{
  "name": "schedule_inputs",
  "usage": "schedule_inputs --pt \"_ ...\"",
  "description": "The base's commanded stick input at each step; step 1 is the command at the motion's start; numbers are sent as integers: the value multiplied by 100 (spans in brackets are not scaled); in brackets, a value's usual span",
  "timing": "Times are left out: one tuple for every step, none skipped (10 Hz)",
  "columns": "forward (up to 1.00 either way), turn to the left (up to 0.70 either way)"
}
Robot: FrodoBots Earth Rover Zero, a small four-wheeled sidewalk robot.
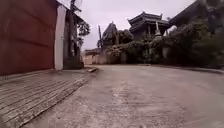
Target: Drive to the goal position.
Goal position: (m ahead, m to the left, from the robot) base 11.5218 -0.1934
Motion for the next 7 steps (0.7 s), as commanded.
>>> schedule_inputs --pt "100 0" --pt "100 0" --pt "100 0" --pt "100 0" --pt "100 0" --pt "100 0" --pt "100 0"
